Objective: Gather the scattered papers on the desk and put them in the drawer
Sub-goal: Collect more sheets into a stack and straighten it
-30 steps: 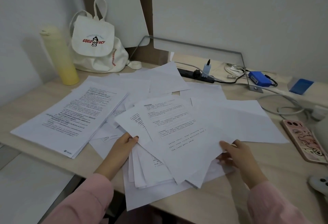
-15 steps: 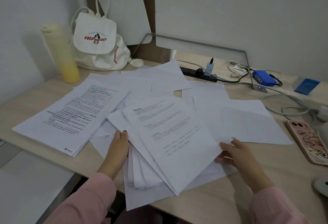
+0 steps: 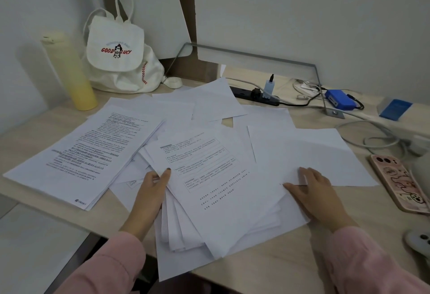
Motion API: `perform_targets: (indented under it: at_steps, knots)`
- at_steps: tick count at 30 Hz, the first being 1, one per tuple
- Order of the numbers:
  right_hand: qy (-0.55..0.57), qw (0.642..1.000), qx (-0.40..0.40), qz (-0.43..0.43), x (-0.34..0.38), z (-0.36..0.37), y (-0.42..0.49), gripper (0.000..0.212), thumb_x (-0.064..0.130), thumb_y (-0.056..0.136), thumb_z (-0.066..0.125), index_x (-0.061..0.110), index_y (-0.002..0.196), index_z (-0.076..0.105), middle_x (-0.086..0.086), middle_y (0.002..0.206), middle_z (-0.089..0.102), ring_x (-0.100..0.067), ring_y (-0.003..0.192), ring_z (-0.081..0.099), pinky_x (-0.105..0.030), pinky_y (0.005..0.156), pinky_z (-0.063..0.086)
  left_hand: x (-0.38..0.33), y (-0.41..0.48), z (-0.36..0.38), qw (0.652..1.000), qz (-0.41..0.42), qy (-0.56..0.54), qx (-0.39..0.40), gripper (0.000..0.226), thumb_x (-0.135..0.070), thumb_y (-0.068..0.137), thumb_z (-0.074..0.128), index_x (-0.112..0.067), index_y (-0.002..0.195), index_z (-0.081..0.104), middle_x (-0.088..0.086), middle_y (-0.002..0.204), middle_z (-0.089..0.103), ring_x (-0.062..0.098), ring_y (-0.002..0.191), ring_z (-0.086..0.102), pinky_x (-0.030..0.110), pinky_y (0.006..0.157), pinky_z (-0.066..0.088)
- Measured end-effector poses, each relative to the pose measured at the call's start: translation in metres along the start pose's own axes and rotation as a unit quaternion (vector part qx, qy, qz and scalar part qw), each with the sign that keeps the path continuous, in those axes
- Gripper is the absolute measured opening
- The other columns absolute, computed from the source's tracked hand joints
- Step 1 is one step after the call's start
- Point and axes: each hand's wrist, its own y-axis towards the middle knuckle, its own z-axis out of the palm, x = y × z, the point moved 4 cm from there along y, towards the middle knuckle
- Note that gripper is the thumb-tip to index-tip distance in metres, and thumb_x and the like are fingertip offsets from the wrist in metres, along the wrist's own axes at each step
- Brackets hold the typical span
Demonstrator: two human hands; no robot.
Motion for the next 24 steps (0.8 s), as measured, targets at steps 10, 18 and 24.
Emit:
perform_targets:
  at_steps: [10,18,24]
  knots:
    - [-0.151,0.982,-0.069,-0.094,0.005,-0.013,-0.002,0.04,0.046,0.092,0.043,0.019,0.119,0.053,-0.002,0.108,0.063,-0.022,0.095,0.06,-0.028,0.07,0.043,-0.006,-0.003,0.001,0.999,0.014,0.034,0.0,0.02,-0.025,0.097,0.041,-0.02,0.085,0.056,0.005,0.096,0.06,0.025,0.092,0.056,0.036,0.083,0.042]
    - [-0.175,0.974,-0.079,-0.123,-0.004,-0.01,0.004,0.025,0.021,0.071,0.076,0.005,0.09,0.067,-0.009,0.065,0.065,-0.031,0.058,0.061,-0.026,0.045,0.034,-0.005,-0.005,0.0,1.0,-0.012,0.012,0.027,0.033,-0.033,0.097,0.036,-0.01,0.091,0.059,0.008,0.092,0.064,0.022,0.082,0.057,0.033,0.073,0.041]
    - [-0.178,0.974,-0.087,-0.106,-0.001,-0.019,0.001,0.014,0.006,0.069,0.074,0.009,0.074,0.062,-0.002,0.061,0.053,-0.023,0.057,0.053,-0.018,0.042,0.022,-0.007,-0.008,0.001,1.0,-0.008,-0.011,0.022,0.031,-0.034,0.089,0.057,-0.016,0.114,0.052,0.008,0.117,0.061,0.024,0.107,0.06,0.046,0.099,0.045]
